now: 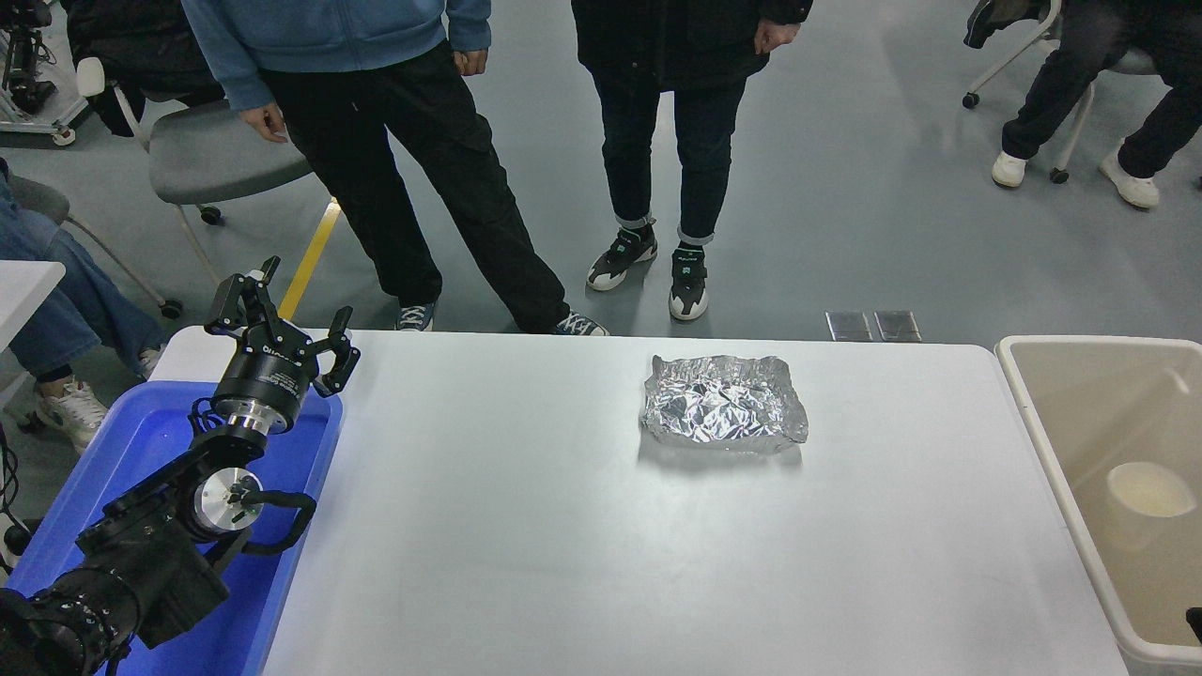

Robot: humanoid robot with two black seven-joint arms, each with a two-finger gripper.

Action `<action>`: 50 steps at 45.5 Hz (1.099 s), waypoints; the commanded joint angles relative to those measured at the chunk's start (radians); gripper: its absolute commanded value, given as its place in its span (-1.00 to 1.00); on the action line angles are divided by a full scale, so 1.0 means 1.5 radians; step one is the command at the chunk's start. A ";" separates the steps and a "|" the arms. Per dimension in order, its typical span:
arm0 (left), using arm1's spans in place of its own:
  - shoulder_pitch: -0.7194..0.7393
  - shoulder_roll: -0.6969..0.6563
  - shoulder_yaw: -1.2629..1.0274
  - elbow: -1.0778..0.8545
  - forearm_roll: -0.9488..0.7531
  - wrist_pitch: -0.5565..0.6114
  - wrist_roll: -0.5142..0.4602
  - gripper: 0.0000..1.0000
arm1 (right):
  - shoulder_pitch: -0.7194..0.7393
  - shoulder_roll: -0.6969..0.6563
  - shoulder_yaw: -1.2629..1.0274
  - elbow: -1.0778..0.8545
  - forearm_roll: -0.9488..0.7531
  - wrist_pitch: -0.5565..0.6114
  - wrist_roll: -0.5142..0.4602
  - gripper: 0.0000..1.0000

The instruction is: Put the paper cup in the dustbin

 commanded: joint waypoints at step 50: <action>0.000 0.000 0.000 0.000 0.000 0.000 0.001 1.00 | 0.049 -0.029 0.100 -0.007 0.002 0.039 0.010 0.98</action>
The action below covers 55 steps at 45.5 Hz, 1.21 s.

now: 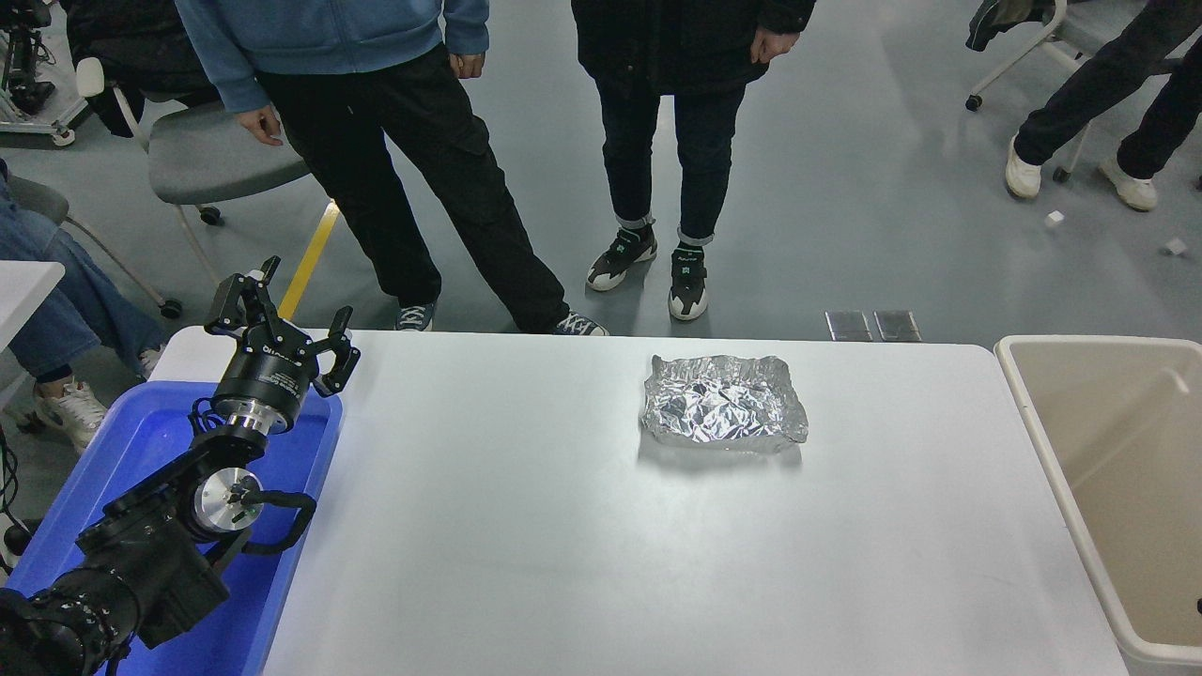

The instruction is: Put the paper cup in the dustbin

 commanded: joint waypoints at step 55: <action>0.000 0.000 0.000 0.000 0.000 0.000 0.000 1.00 | -0.125 0.029 0.657 0.529 -0.247 0.071 0.097 0.98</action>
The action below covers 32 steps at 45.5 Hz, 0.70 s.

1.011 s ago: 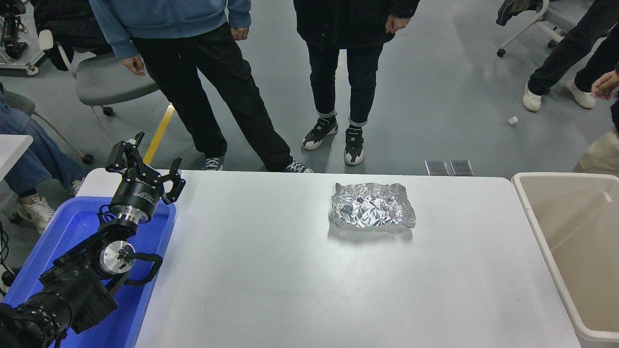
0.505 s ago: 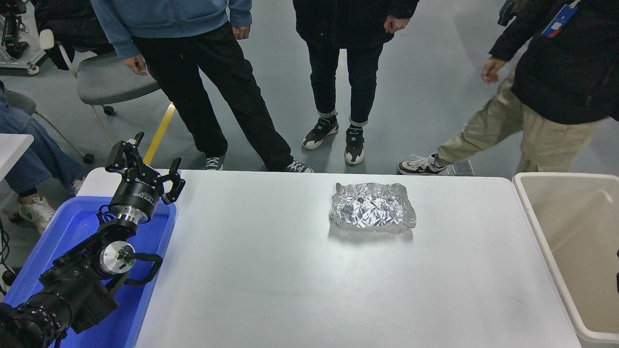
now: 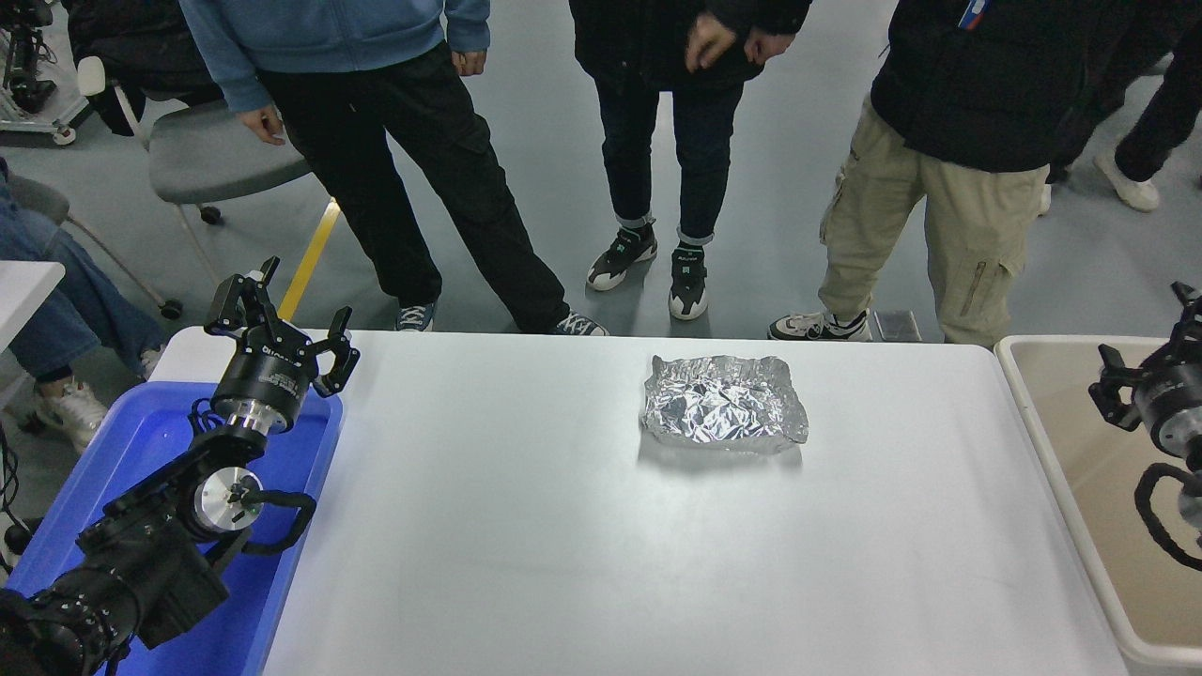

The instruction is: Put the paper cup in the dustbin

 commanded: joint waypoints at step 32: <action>0.000 0.000 0.000 0.000 0.000 0.000 -0.001 1.00 | -0.165 0.180 0.203 0.154 -0.257 0.005 0.078 0.98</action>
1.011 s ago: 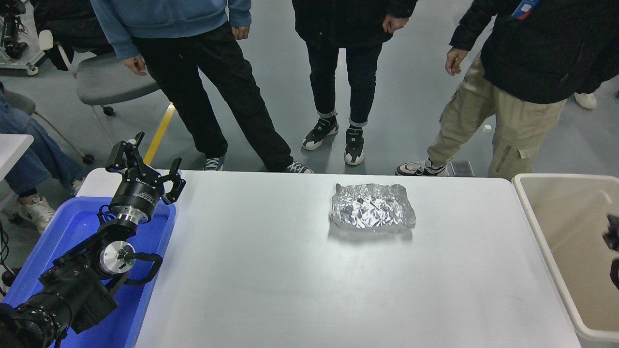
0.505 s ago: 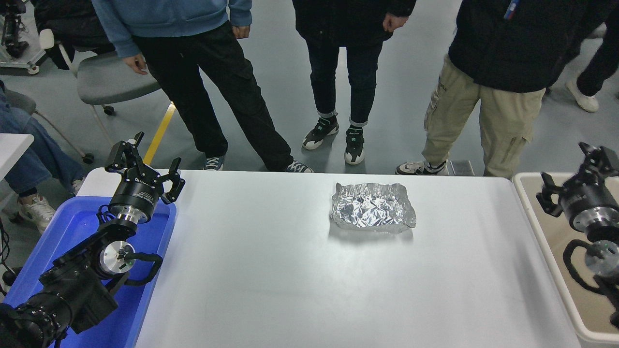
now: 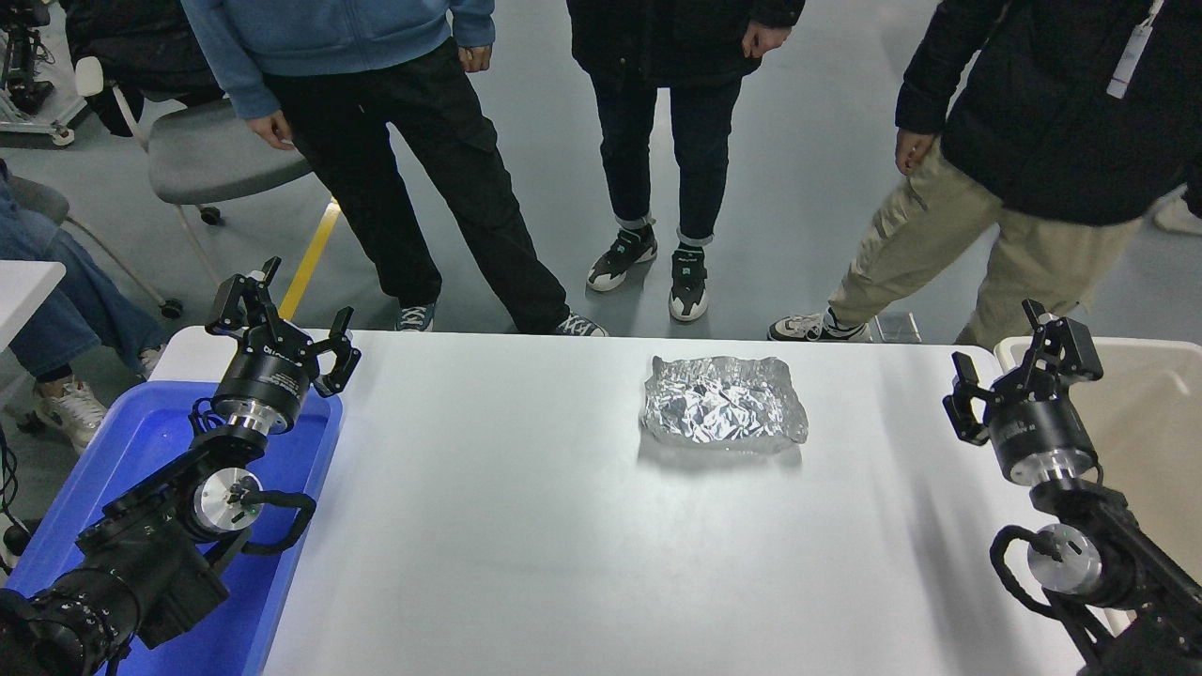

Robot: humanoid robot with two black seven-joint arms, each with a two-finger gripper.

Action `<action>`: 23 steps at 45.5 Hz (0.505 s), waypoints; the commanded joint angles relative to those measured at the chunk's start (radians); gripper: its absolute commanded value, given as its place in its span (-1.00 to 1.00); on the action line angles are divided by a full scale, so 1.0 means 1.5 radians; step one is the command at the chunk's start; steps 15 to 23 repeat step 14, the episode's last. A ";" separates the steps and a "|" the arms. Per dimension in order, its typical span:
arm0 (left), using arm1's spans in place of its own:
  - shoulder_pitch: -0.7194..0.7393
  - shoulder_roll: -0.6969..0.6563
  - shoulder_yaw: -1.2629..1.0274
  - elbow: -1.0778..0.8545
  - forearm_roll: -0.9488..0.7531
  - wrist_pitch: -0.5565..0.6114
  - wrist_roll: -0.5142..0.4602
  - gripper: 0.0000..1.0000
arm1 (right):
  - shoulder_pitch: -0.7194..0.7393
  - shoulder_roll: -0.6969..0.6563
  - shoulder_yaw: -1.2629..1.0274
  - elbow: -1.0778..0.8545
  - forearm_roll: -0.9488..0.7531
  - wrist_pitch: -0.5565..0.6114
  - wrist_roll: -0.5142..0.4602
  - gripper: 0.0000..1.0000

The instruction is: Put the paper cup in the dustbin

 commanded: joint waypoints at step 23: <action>0.000 0.000 0.000 0.000 0.000 0.000 0.000 1.00 | -0.016 0.021 -0.010 0.004 -0.014 0.004 0.013 0.98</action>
